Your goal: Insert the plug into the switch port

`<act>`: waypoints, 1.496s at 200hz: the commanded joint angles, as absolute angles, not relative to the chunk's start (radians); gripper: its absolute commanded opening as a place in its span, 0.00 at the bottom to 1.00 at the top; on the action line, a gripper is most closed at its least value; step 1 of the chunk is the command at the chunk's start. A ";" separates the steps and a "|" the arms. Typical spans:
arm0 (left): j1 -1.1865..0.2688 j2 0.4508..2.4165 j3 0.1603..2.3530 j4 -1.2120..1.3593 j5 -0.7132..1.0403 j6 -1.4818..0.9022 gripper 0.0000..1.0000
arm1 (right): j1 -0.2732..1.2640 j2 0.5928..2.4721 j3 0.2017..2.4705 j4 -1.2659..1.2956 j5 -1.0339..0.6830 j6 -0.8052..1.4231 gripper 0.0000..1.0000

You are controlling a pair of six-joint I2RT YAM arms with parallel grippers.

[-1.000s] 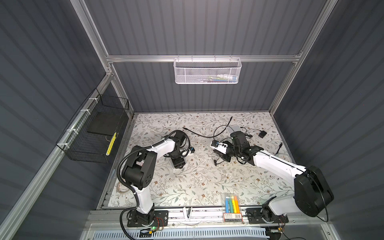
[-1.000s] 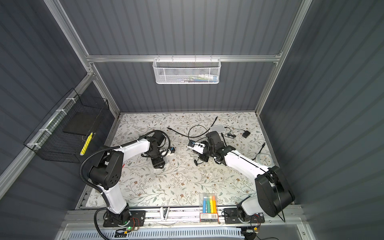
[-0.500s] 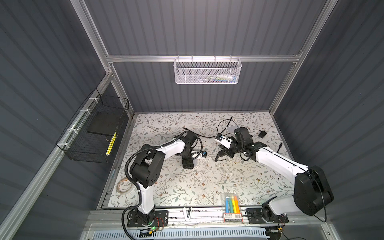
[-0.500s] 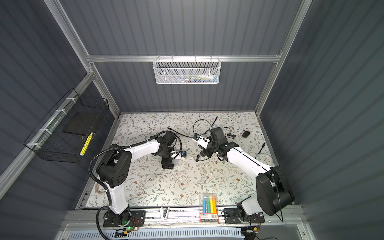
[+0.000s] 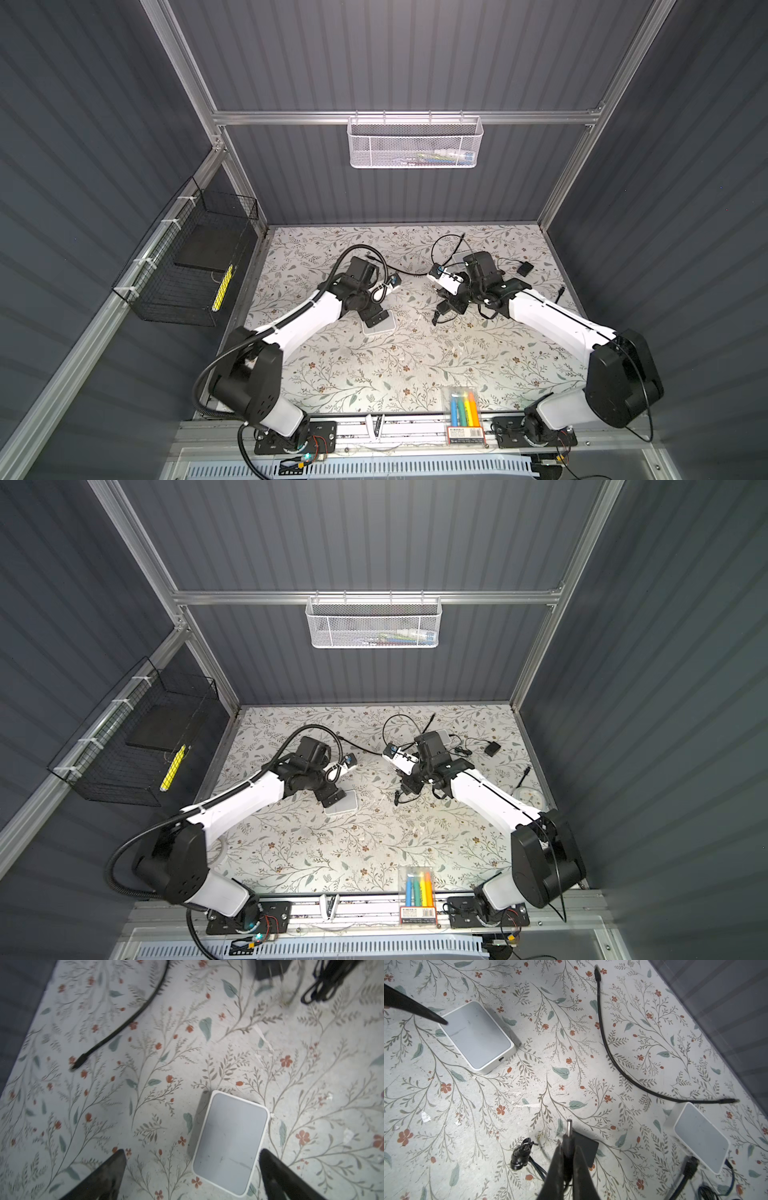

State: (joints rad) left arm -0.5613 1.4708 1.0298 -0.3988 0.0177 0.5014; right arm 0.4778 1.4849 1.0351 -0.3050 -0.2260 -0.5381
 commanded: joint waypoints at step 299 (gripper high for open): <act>-0.570 1.292 0.523 -0.059 0.227 -0.674 0.39 | 0.673 1.973 1.465 -0.419 -0.115 -0.390 0.00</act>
State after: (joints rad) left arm -0.5625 1.2797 0.5743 -0.1471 0.2115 -0.6312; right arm 0.6537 1.9057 1.4166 -0.4206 -0.1043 -0.4217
